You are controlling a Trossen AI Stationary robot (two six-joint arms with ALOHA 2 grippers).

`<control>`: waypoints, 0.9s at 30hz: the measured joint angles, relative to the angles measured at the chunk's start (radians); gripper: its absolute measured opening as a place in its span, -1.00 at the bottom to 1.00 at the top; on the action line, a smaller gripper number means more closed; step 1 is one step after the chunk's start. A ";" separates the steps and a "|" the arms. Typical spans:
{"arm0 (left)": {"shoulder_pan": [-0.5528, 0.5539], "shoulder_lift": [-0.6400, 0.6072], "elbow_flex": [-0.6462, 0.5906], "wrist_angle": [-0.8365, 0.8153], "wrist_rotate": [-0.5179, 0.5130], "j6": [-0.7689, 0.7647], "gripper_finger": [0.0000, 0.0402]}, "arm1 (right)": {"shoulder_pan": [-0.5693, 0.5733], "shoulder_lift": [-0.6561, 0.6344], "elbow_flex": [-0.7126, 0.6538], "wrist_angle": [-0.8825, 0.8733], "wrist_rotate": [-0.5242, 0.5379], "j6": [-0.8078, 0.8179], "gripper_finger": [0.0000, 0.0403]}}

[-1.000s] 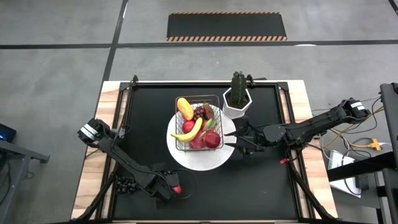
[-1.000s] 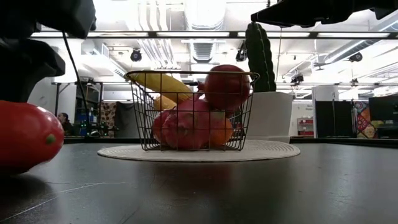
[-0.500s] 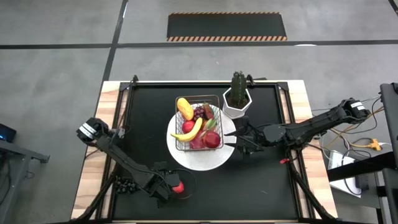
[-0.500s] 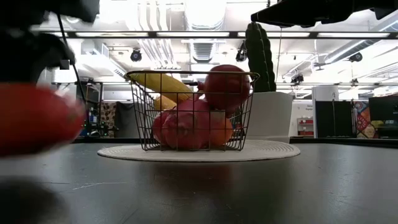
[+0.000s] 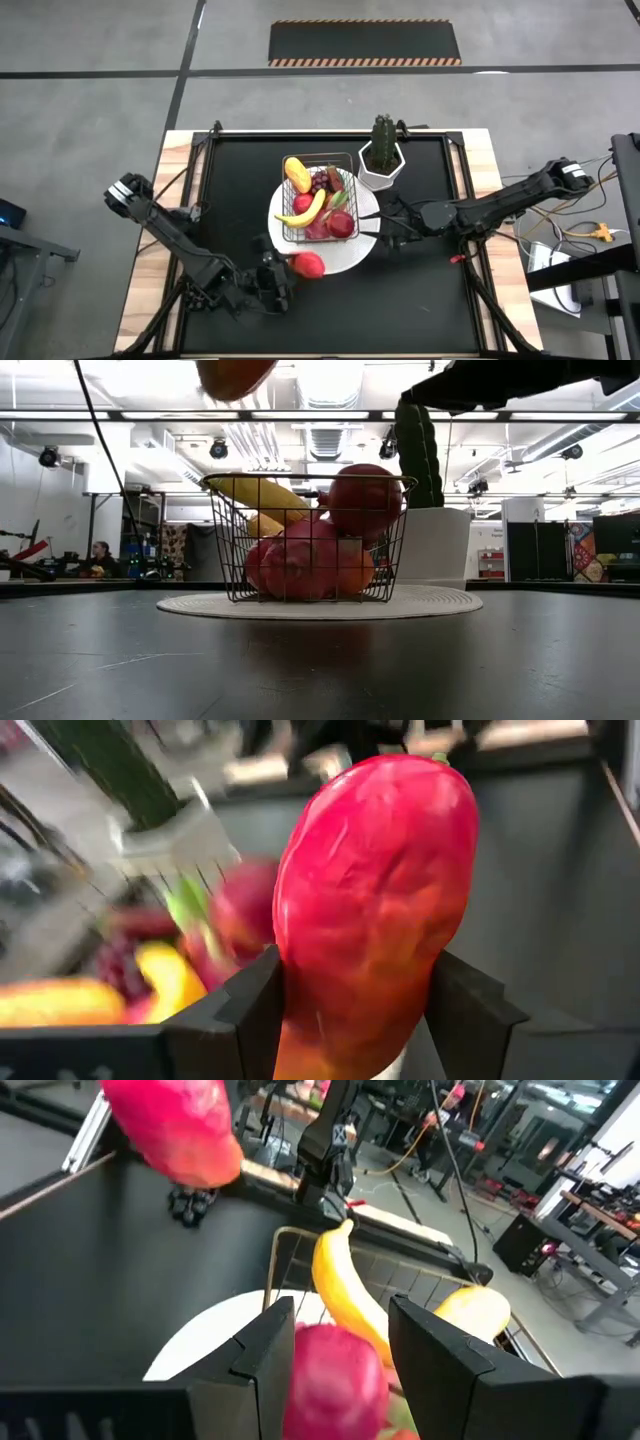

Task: Build produce basket
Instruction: Put the red mango into the gold wire basket

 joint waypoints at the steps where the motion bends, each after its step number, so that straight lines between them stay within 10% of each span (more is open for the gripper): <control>1: 0.006 -0.001 -0.010 0.058 -0.027 0.054 -0.10 | 0.000 0.006 0.000 0.018 0.000 0.003 -0.25; 13: 0.093 -0.003 -0.206 0.782 -0.025 0.636 -0.06 | 0.000 0.130 0.000 0.284 0.000 0.059 0.02; 27: 0.225 -0.006 -0.262 0.861 0.002 0.658 -0.03 | 0.000 0.194 0.028 0.464 -0.140 0.000 0.57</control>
